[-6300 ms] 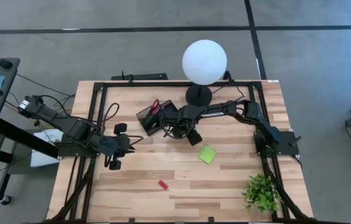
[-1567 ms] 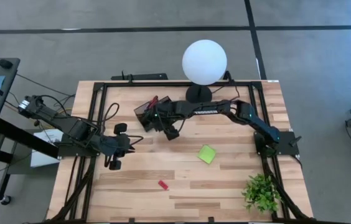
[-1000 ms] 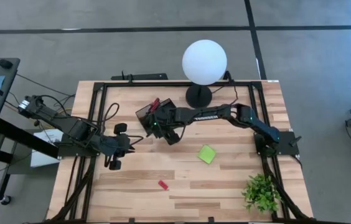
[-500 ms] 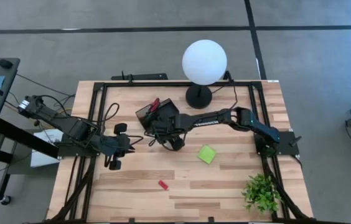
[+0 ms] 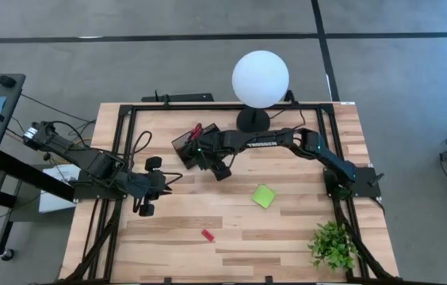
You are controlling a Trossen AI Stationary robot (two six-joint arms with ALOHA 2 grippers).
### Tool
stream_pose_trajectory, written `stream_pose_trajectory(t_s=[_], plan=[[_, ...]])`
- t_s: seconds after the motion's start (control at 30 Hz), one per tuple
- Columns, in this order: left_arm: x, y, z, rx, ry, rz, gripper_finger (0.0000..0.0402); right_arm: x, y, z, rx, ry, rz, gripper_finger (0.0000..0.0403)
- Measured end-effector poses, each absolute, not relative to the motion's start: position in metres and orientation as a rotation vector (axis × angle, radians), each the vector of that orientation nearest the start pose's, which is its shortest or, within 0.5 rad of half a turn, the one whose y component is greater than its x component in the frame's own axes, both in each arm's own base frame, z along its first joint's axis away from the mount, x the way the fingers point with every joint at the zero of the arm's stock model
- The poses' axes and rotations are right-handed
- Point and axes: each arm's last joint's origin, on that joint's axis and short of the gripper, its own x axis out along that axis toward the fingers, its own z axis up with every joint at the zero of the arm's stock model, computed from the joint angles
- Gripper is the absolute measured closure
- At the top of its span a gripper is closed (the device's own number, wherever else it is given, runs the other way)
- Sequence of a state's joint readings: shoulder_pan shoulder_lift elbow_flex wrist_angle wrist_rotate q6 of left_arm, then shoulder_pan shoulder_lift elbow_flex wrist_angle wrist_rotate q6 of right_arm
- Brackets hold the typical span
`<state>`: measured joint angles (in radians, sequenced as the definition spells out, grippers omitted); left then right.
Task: Pick and place office supplies into organizer
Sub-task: Put the black binder clip into the black desk organizer
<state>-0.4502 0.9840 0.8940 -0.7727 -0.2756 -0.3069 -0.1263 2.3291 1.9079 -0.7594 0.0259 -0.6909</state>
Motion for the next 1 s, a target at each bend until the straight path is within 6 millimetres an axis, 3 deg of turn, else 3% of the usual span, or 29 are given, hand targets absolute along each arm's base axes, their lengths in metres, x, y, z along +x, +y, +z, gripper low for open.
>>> stream_pose_trajectory(t_s=[0.33,0.6,1.0], plan=[[0.17,-0.074,0.288,0.017,0.82,-0.038,0.0363,0.483,-0.064,0.16,-0.546,1.15,0.305,0.0184],[0.17,-0.074,0.289,0.017,0.819,-0.038,0.0363,0.49,-0.059,0.138,-0.543,1.147,0.3,0.0184],[0.17,-0.074,0.289,0.017,0.819,-0.038,0.0363,0.487,-0.068,0.138,-0.497,1.176,0.283,0.0184]])
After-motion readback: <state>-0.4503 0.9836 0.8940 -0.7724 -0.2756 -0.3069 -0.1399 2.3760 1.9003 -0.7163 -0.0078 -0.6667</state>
